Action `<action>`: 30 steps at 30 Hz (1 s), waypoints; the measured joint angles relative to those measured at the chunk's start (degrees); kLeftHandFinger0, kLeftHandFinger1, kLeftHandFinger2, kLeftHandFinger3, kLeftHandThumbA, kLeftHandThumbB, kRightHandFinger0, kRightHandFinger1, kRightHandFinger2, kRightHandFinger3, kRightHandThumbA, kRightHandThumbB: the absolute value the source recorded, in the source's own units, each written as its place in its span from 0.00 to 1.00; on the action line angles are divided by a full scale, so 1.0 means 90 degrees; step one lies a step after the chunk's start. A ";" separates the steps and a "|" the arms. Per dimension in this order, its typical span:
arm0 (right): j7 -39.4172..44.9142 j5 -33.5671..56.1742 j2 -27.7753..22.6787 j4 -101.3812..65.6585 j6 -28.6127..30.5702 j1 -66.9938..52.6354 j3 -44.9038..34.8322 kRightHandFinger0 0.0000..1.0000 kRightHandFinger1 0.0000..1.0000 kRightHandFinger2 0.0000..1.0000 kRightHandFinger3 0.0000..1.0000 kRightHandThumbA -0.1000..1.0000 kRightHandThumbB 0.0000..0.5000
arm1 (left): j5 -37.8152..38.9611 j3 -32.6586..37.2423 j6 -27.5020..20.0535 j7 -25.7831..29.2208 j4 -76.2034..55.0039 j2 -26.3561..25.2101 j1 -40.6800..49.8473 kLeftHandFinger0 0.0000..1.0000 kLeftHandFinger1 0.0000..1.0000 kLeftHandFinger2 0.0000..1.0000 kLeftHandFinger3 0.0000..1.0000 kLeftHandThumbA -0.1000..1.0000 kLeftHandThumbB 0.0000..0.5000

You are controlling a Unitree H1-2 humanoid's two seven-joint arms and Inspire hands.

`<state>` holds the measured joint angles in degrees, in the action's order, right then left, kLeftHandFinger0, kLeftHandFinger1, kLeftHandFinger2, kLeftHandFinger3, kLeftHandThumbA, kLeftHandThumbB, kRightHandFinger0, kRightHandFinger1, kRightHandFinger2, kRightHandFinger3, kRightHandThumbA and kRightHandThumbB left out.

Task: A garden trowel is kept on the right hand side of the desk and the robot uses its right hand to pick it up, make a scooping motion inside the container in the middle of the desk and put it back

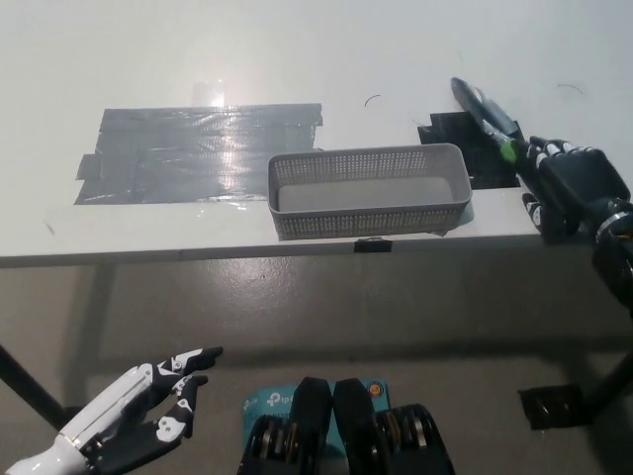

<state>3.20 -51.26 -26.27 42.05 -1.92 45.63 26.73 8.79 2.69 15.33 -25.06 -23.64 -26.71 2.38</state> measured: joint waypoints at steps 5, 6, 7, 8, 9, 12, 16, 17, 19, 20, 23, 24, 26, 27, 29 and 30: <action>0.0662 0.0170 -0.0015 -0.0416 -0.0302 -0.0002 -0.0001 1.00 1.00 1.00 1.00 0.95 1.00 | -0.0005 0.0001 0.0001 0.0000 0.0000 0.0000 0.0001 0.96 1.00 1.00 1.00 0.82 0.11; 0.0809 0.0211 -0.0024 -0.0533 -0.0370 -0.0002 -0.0003 1.00 1.00 1.00 1.00 0.97 1.00 | -0.0006 0.0001 0.0001 0.0000 0.0000 0.0000 0.0001 0.96 1.00 1.00 1.00 0.83 0.12; 0.0939 0.0241 -0.0030 -0.0619 -0.0436 -0.0002 -0.0006 1.00 1.00 1.00 1.00 0.98 1.00 | -0.0007 0.0001 0.0001 0.0000 0.0000 0.0000 0.0001 0.96 1.00 1.00 1.00 0.83 0.11; 0.1086 0.0282 -0.0043 -0.0741 -0.0507 -0.0005 -0.0010 1.00 1.00 1.00 1.00 0.98 1.00 | -0.0008 0.0001 0.0001 0.0000 0.0000 0.0000 0.0001 0.96 1.00 1.00 1.00 0.83 0.11; 0.1236 0.0327 -0.0062 -0.0877 -0.0583 -0.0006 -0.0017 1.00 1.00 1.00 1.00 0.97 1.00 | -0.0009 0.0001 0.0001 0.0000 0.0001 0.0000 0.0001 0.96 1.00 1.00 1.00 0.82 0.10; 0.1630 0.0430 -0.0153 -0.1267 -0.0772 -0.0007 -0.0039 1.00 1.00 1.00 1.00 1.00 1.00 | -0.0009 0.0001 0.0001 -0.0001 0.0001 0.0000 0.0003 0.97 1.00 1.00 1.00 0.83 0.09; 0.2136 0.0537 -0.0366 -0.1945 -0.1031 -0.0007 -0.0109 1.00 1.00 1.00 1.00 0.98 1.00 | -0.0008 -0.0001 0.0000 0.0000 -0.0001 0.0000 0.0041 0.97 1.00 1.00 1.00 0.82 0.09; 0.2343 0.0604 -0.0463 -0.2227 -0.1141 -0.0007 -0.0207 1.00 1.00 1.00 1.00 0.98 1.00 | -0.0008 -0.0001 0.0000 0.0000 -0.0003 0.0000 0.0063 0.97 1.00 1.00 1.00 0.82 0.09; 0.2598 0.0696 -0.0638 -0.2628 -0.1276 -0.0010 -0.0402 1.00 1.00 1.00 1.00 0.96 1.00 | -0.0007 -0.0001 0.0000 -0.0001 -0.0006 0.0000 0.0093 0.99 1.00 1.00 1.00 0.82 0.12; 0.2703 0.0756 -0.0725 -0.2882 -0.1340 -0.0021 -0.0520 1.00 1.00 1.00 1.00 0.94 1.00 | -0.0009 -0.0002 0.0001 0.0000 -0.0007 -0.0001 0.0112 1.00 1.00 1.00 1.00 0.82 0.10; 0.2920 0.0940 -0.0985 -0.3630 -0.1537 -0.0089 -0.0976 1.00 1.00 1.00 1.00 0.83 0.96 | -0.0009 -0.0002 0.0001 0.0000 -0.0006 -0.0001 0.0148 0.99 1.00 1.00 1.00 0.81 0.11; 0.2960 0.0994 -0.1033 -0.3835 -0.1598 -0.0136 -0.1121 1.00 1.00 1.00 1.00 0.80 0.96 | -0.0009 -0.0003 0.0001 -0.0001 -0.0006 -0.0001 0.0151 0.99 1.00 1.00 1.00 0.82 0.11; 0.3015 0.1095 -0.1079 -0.4358 -0.1696 -0.0376 -0.1478 1.00 1.00 1.00 1.00 0.74 0.84 | -0.0009 -0.0002 0.0002 -0.0001 -0.0004 -0.0001 0.0152 1.00 1.00 1.00 1.00 0.81 0.12; 0.3021 0.1121 -0.1081 -0.4665 -0.1740 -0.0583 -0.1658 1.00 1.00 1.00 1.00 0.73 0.82 | -0.0008 -0.0001 0.0003 0.0000 -0.0002 0.0000 0.0150 1.00 1.00 1.00 1.00 0.81 0.13; 0.3021 0.1170 -0.1053 -0.5251 -0.1816 -0.1141 -0.1935 1.00 1.00 1.00 1.00 0.69 0.66 | -0.0008 -0.0002 0.0008 -0.0001 -0.0001 0.0000 0.0152 1.00 1.00 1.00 1.00 0.80 0.12; 0.3020 0.1176 -0.1014 -0.5506 -0.1842 -0.1425 -0.2043 1.00 1.00 1.00 1.00 0.63 0.57 | -0.0008 -0.0002 0.0009 -0.0001 0.0000 -0.0001 0.0152 1.00 1.00 1.00 1.00 0.81 0.14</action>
<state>30.38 -40.68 -35.40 -7.50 -18.49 32.80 8.34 8.72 2.67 15.42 -25.07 -23.64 -26.72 3.75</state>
